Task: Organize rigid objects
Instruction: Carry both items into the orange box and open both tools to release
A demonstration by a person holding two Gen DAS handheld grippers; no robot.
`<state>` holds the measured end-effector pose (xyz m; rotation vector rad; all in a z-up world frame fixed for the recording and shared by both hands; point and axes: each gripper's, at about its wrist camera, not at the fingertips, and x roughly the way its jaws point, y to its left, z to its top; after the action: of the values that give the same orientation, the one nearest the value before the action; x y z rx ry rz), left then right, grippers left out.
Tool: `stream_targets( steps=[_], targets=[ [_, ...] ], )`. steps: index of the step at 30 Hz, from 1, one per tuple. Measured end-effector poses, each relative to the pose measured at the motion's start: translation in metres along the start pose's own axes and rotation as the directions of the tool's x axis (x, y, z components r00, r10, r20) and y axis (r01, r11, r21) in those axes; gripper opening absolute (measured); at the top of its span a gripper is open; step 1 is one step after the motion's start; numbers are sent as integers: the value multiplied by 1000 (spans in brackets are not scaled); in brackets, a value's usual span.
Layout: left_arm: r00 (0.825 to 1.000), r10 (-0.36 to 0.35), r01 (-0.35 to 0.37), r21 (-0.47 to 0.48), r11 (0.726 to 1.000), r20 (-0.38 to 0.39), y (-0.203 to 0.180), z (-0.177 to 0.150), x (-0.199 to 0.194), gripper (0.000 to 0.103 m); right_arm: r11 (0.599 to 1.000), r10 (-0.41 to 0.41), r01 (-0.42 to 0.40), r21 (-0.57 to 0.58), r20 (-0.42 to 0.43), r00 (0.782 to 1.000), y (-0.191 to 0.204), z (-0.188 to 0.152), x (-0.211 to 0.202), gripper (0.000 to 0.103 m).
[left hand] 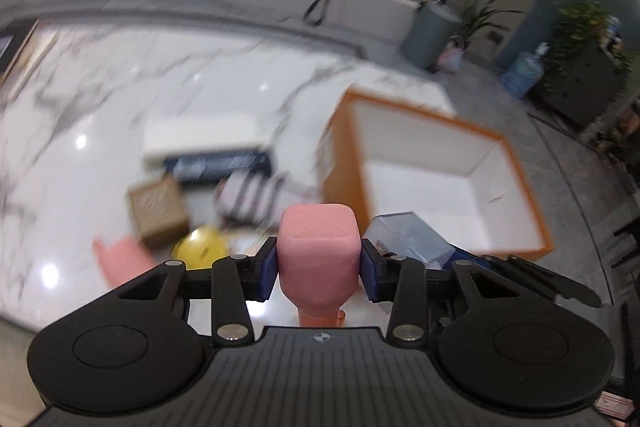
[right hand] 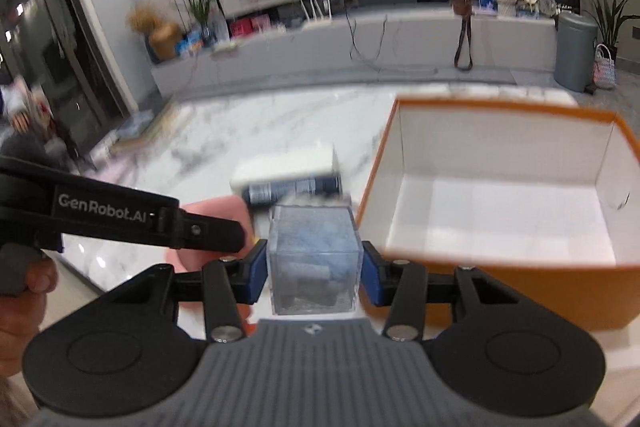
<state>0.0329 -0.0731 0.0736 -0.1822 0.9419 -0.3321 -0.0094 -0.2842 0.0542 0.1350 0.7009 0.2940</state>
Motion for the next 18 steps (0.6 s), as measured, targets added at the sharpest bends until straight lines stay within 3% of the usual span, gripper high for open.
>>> stream_targets(
  steps=[3,7,11,18],
  targets=[
    [999,-31,28,68,997,34,-29,30,-8,47,999,-31,30,17,73,997,-18,25,-15,47],
    [999,-30,25,164,986,28,-71,63,10,47,992,-123,121,28,95,988,-45,49,-10,47],
    [998,-32,41,194,980,-49,-95,84,55,47,983,-172,168,76,54,984,-76,56,14,47],
    [980,-20,62,208,976,-196,-101,83,129,47,974,-187,194,115,-70,980,-118,49,56,47]
  ],
)
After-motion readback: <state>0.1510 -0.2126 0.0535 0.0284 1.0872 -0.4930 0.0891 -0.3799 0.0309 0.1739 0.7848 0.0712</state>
